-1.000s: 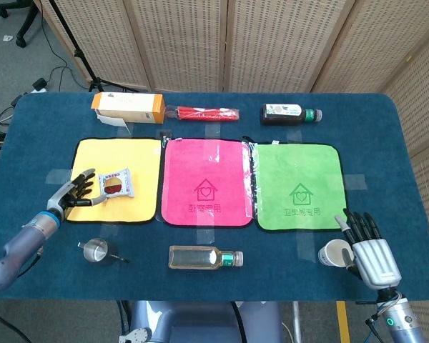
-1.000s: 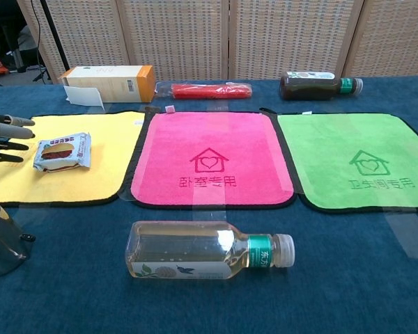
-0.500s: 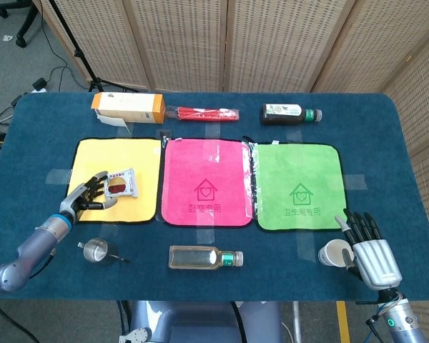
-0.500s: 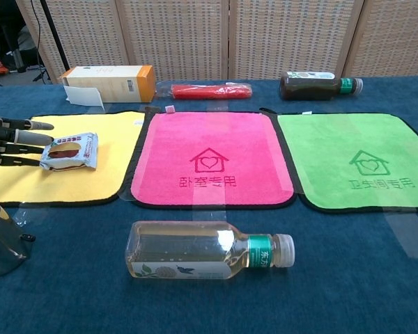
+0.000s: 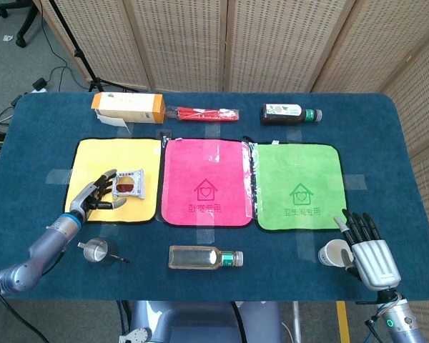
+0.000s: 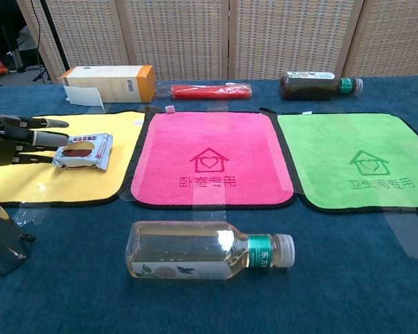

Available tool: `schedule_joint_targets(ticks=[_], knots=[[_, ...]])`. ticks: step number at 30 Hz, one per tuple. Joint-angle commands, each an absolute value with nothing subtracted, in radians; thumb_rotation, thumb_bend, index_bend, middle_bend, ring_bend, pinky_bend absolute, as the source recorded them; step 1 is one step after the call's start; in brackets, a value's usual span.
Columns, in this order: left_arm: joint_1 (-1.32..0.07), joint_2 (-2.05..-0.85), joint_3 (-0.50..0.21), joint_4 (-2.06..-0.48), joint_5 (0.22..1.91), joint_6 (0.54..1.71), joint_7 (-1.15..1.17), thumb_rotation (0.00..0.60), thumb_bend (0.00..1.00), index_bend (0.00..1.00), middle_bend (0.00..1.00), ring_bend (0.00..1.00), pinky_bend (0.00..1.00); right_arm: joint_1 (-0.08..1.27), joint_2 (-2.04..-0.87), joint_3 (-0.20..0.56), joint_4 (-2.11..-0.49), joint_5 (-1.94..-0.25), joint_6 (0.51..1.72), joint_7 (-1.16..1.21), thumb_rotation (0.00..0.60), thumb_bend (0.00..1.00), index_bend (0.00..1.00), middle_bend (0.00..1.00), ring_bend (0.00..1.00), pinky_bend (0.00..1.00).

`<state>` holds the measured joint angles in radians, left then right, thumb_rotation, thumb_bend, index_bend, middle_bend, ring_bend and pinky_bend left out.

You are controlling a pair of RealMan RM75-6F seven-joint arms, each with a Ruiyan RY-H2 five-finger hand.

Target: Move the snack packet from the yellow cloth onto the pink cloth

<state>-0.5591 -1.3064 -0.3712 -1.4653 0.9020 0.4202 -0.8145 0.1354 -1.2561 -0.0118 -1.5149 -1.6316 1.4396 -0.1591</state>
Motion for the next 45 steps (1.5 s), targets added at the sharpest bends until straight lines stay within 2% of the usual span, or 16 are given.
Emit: schedule_joint_targets(ticks=[1, 45], knots=[[-0.566, -1.313, -0.374, -1.472, 0.893, 0.428, -0.802, 0.600, 0.27, 0.00, 0.00, 0.00, 0.00, 0.134, -1.256, -0.012, -1.518, -1.635, 1.444, -0.161, 0.600, 0.57, 0.00, 0.00, 0.00, 0.00], [-0.685, -1.378, -0.336, -1.562, 0.725, 0.481, -0.602, 0.600, 0.27, 0.00, 0.00, 0.00, 0.00, 0.133, -1.250, -0.012, -1.516, -1.645, 1.456, -0.142, 0.600, 0.57, 0.00, 0.00, 0.00, 0.00]])
